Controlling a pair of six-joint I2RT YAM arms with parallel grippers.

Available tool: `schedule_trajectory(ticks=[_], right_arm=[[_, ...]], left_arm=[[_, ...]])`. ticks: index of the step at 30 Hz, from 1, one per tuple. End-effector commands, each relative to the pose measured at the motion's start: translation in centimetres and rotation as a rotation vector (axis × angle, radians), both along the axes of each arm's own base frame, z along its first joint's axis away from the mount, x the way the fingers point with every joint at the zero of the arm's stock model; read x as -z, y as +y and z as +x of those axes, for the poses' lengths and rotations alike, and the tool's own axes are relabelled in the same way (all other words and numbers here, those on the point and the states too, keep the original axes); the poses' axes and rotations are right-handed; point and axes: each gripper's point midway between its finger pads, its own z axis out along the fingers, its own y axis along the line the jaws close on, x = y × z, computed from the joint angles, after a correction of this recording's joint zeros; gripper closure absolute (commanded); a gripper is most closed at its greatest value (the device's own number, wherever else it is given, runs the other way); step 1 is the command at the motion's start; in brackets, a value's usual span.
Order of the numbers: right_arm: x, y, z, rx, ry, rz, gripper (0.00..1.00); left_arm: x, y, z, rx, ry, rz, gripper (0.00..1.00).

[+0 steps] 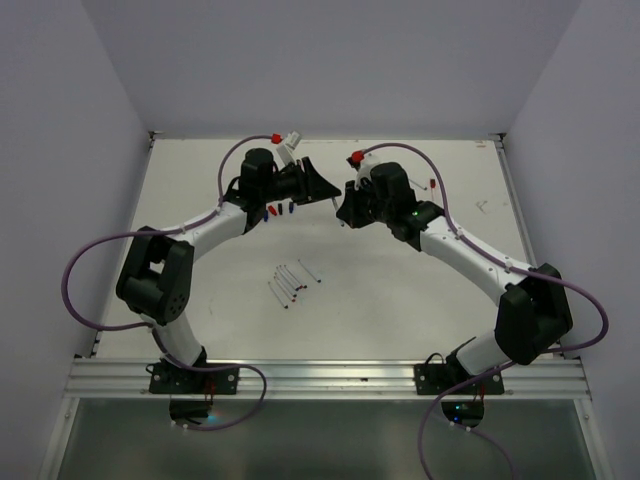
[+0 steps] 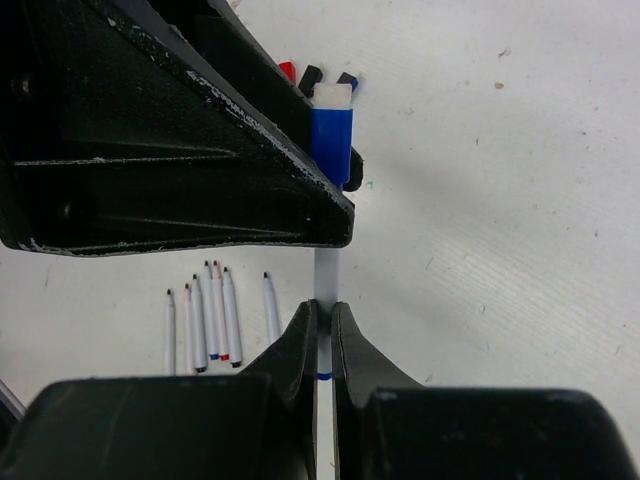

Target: Open the pen caps

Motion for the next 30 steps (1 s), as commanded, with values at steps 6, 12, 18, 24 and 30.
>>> schedule_trajectory(ticks=[6,12,18,24,30], right_arm=[[-1.9,0.0,-0.1,-0.001,-0.056,0.012,1.00],[-1.6,0.3,-0.4,-0.009,-0.053,0.009,1.00],[-2.0,0.3,-0.7,-0.013,-0.059,0.011,1.00],[-2.2,0.3,-0.8,-0.011,-0.063,0.013,1.00],[-2.8,1.6,-1.0,-0.065,-0.056,0.058,0.78]], left_arm=[[-1.4,-0.6,0.1,0.022,-0.030,-0.041,0.56],[-1.2,-0.6,0.3,0.010,-0.029,-0.038,0.59],[-1.4,-0.5,0.7,-0.015,-0.030,-0.042,0.66],[-1.5,-0.5,0.6,-0.008,-0.038,-0.042,1.00],[-1.6,-0.3,-0.2,0.022,-0.044,-0.062,1.00]])
